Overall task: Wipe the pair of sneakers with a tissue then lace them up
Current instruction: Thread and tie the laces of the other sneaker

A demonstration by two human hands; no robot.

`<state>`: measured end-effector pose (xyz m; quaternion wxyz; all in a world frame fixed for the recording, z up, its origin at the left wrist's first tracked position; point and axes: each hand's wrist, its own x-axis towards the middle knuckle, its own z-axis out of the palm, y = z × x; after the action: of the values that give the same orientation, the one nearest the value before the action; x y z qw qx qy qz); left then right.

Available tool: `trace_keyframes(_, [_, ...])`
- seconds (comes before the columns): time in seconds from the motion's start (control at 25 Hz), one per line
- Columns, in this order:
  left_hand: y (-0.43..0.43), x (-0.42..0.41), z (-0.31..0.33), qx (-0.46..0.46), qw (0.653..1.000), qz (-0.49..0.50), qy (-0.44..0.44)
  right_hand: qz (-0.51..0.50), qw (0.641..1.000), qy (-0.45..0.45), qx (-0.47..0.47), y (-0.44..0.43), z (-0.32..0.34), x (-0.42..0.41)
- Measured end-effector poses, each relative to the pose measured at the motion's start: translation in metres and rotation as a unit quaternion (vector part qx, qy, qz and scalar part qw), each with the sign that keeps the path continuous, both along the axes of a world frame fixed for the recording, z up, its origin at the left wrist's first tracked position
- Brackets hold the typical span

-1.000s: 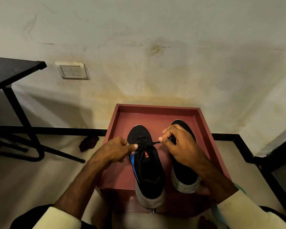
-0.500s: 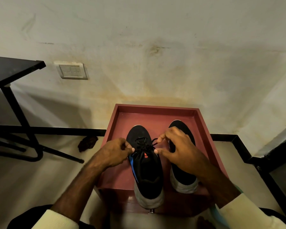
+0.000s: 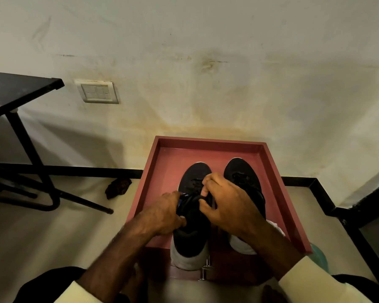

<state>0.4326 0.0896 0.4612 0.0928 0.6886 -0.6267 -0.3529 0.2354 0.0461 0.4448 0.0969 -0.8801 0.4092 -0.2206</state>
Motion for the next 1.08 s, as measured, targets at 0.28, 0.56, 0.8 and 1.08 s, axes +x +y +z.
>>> trace_keyframes(0.28, [-0.006, -0.010, -0.008, -0.011, 0.999, 0.017, -0.027, -0.013, 0.996, -0.059, 0.072, -0.003, -0.004, -0.001])
trace_keyframes(0.56, [-0.008, -0.030, -0.012, -0.195, 0.970, 0.006, -0.144, -0.002, 0.995, -0.051, 0.087, -0.006, -0.006, -0.006])
trace_keyframes(0.8, [-0.012, -0.032, -0.007, -0.187, 0.963, 0.021, -0.190, -0.141, 0.987, -0.072, 0.035, -0.021, 0.029, -0.044])
trace_keyframes(1.08, [-0.025, -0.027, 0.001, -0.170, 0.958, 0.046, -0.228, -0.188, 0.913, 0.021, 0.361, -0.032, 0.024, -0.093])
